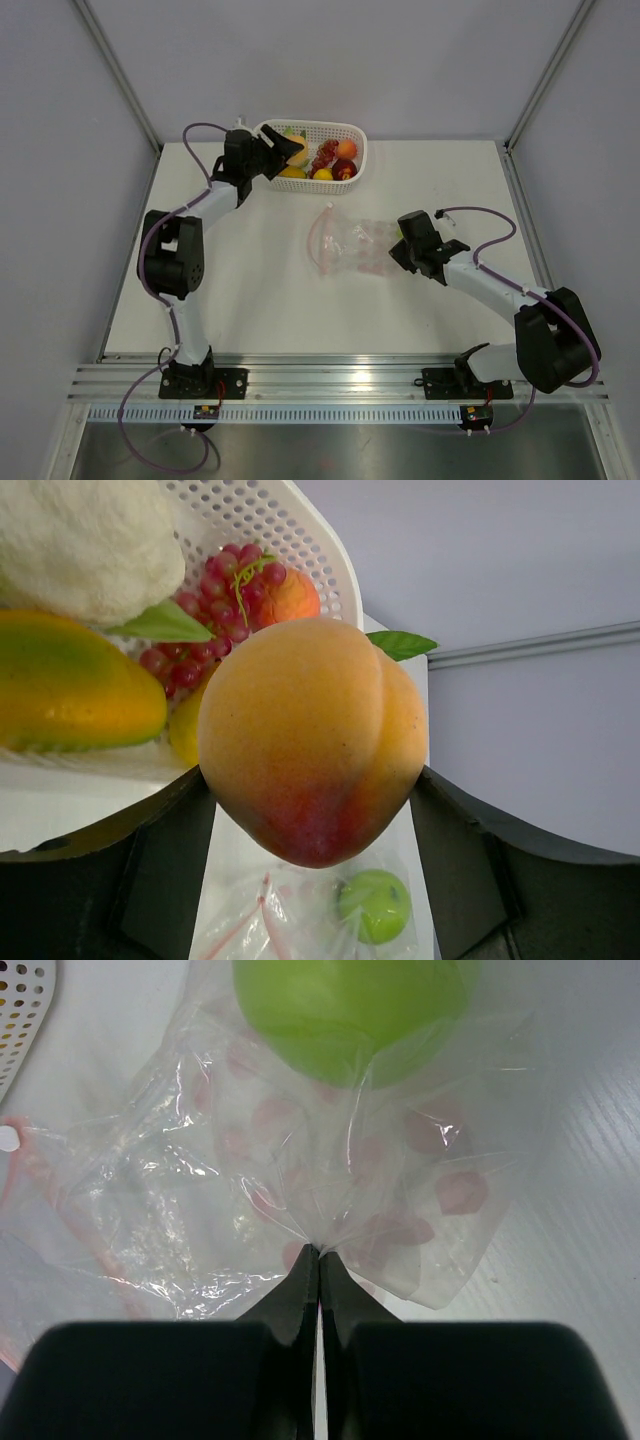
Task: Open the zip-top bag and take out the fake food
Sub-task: Place the fake fruit in the bin.
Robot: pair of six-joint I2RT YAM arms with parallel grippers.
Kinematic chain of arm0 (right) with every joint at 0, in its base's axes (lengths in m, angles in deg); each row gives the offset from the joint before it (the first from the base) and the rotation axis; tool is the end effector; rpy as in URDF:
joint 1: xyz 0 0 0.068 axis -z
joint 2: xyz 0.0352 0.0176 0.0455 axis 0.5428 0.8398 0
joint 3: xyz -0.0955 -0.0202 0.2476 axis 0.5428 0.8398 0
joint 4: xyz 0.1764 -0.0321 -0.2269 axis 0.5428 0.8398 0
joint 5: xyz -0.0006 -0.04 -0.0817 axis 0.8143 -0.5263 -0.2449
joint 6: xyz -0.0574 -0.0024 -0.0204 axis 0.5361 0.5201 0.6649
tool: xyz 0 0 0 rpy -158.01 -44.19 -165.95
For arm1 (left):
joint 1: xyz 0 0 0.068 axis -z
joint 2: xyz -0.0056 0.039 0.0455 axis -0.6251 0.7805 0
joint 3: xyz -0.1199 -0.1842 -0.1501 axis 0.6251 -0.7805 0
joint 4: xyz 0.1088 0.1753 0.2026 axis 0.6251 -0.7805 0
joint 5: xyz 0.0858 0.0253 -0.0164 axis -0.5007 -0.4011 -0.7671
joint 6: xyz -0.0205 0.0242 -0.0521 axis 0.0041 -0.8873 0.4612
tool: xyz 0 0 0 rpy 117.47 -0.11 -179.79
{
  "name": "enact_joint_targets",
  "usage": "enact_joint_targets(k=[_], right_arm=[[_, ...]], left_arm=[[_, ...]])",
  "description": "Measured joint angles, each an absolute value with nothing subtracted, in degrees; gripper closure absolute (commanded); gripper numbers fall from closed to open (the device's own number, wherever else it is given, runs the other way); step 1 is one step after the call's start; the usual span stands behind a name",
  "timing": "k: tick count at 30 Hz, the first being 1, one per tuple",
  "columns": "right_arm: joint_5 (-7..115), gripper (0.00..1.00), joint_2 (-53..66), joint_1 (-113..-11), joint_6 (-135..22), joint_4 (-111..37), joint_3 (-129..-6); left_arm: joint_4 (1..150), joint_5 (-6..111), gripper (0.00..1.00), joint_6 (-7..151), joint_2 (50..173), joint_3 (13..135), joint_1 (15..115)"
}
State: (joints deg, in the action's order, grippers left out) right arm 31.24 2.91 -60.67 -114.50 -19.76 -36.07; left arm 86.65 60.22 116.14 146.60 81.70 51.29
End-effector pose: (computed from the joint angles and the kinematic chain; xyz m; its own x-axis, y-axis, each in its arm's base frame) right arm 0.2711 0.1291 0.1730 -0.5677 0.6858 -0.4554 0.4948 0.7264 0.4769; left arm 0.4750 -0.1191 0.2268 -0.5580 -0.6929 -0.4566 0.0078 0.5458 -0.8379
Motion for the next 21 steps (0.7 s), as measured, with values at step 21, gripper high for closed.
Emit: enact_joint_targets(k=[21], right_arm=[[32.8,0.97,2.0,-60.7,-114.0,-21.0,-35.8]], left_arm=[[82.4,60.2,0.06,117.2,160.7,95.9,50.7]])
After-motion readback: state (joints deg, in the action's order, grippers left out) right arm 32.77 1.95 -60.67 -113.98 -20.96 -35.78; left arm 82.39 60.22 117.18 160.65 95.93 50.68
